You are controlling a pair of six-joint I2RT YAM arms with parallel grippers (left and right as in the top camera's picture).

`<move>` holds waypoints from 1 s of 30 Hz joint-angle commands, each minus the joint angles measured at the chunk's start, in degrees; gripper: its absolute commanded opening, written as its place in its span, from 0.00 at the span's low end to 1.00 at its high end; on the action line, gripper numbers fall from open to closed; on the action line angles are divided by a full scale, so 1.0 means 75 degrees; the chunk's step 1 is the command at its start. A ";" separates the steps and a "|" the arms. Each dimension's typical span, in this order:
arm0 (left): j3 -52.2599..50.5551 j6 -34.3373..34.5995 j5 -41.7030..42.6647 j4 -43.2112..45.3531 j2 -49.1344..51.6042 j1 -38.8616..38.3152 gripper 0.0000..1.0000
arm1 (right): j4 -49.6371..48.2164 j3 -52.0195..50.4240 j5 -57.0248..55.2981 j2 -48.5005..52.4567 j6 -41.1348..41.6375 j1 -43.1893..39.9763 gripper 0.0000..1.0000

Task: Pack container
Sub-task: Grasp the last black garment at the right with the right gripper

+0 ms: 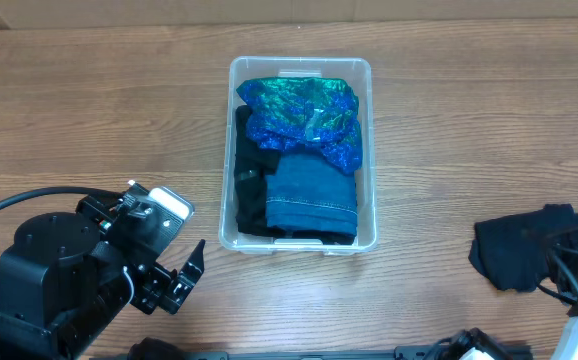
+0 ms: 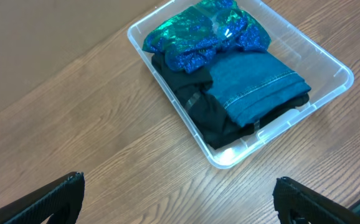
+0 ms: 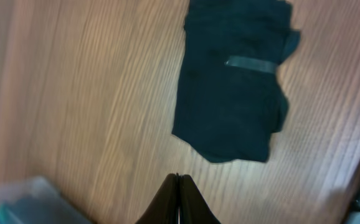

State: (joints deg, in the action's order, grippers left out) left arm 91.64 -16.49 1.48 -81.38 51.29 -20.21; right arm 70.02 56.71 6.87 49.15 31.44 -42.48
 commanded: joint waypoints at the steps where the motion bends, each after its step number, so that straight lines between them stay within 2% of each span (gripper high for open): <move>1: 0.0000 0.0111 -0.0052 0.0020 -0.0003 0.0050 1.00 | -0.0364 -0.0927 0.0545 0.0099 -0.0058 -0.1515 0.04; 2: 0.0003 0.0114 -0.0052 0.0020 -0.0003 0.0047 1.00 | -0.0545 -0.1256 0.0402 0.0201 -0.0055 -0.2034 0.08; 3: 0.0000 0.0114 -0.0052 0.0020 -0.0003 0.0047 1.00 | -0.0784 -0.1533 0.0376 0.0315 -0.0052 -0.2317 0.29; 4: 0.0003 0.0111 -0.0052 0.0020 -0.0003 0.0047 1.00 | -0.0994 -0.1751 0.0379 0.0425 -0.0052 -0.2483 0.44; 5: 0.0003 0.0111 -0.0052 0.0020 -0.0003 0.0050 1.00 | -0.1370 -0.2069 0.0306 0.0647 -0.0052 -0.2672 0.71; 8: 0.0003 0.0111 -0.0052 0.0020 -0.0003 0.0047 1.00 | -0.2232 -0.2550 0.0312 0.1443 -0.0050 -0.2818 0.96; 9: 0.0000 0.0111 -0.0052 0.0017 -0.0003 0.0047 1.00 | -0.2445 -0.2553 0.0428 0.1769 -0.0052 -0.2818 1.00; 16: 0.0000 0.0111 -0.0052 0.0020 -0.0003 0.0047 1.00 | -0.4278 -0.2553 0.1600 0.3512 -0.0058 -0.2801 0.99; 25: 0.0000 0.0111 -0.0052 0.0020 -0.0003 0.0047 1.00 | -0.6324 -0.2556 0.1667 0.5423 0.0003 -0.1122 0.88; 27: 0.0000 0.0111 -0.0052 0.0020 -0.0003 0.0047 1.00 | -0.6522 -0.2556 0.1664 0.5829 0.0035 -0.1087 0.80; 28: 0.0000 0.0114 -0.0052 0.0020 -0.0003 0.0047 1.00 | -0.6627 -0.2556 0.1664 0.6100 0.0035 -0.1087 0.69; 30: 0.0000 0.0114 -0.0052 0.0020 -0.0003 0.0047 1.00 | -0.6764 -0.2553 0.1533 0.6726 0.0035 -0.1087 0.35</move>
State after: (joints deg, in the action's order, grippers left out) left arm 91.64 -16.49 1.45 -81.36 51.29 -20.21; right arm 18.33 40.12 21.47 92.38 31.51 -51.37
